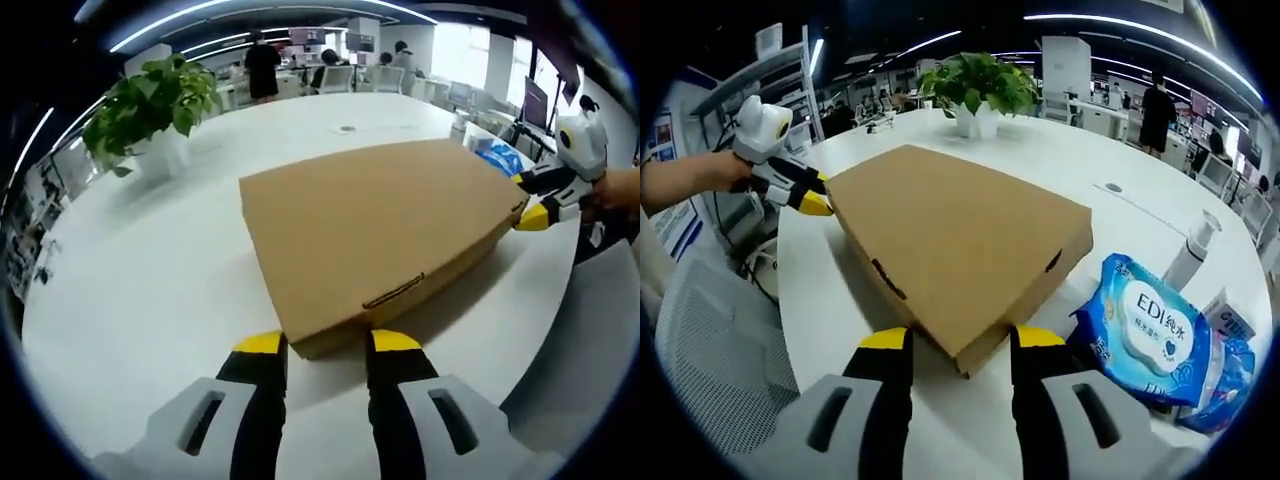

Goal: Operate the shoe box by opening the lid, removing the specified soft item, and placing it in the target area until the item is outside and the box remains undamaged.

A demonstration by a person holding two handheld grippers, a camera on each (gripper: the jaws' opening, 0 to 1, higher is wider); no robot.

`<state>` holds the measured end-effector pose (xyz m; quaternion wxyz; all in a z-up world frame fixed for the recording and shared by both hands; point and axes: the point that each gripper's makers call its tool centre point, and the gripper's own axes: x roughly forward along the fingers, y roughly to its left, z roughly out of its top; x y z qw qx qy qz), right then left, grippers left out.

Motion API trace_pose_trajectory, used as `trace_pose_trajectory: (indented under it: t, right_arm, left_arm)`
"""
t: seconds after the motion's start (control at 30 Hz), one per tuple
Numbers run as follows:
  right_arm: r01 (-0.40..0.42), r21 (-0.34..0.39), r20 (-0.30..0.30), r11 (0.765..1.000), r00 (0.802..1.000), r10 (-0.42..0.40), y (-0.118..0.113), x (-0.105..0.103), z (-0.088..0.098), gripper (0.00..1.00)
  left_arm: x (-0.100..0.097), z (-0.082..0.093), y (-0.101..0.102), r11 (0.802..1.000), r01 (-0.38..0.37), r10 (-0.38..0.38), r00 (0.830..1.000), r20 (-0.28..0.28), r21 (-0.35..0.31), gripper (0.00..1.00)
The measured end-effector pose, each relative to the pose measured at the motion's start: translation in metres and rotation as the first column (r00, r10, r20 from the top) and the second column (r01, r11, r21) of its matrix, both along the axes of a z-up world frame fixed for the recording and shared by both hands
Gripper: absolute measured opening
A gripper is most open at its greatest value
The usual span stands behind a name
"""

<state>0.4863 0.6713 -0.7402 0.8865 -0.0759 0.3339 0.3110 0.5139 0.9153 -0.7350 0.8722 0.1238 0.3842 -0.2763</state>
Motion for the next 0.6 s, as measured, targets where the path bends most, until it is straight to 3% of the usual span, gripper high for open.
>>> trace_pose_trajectory:
  t: [0.6]
  right_arm:
    - [-0.002,-0.011,-0.012,1.0,1.0,0.002,-0.012,0.035,0.0,0.35]
  left_arm:
    - [0.034,0.001,-0.012,1.0,0.002,-0.002,1.0,-0.011,-0.001,0.29]
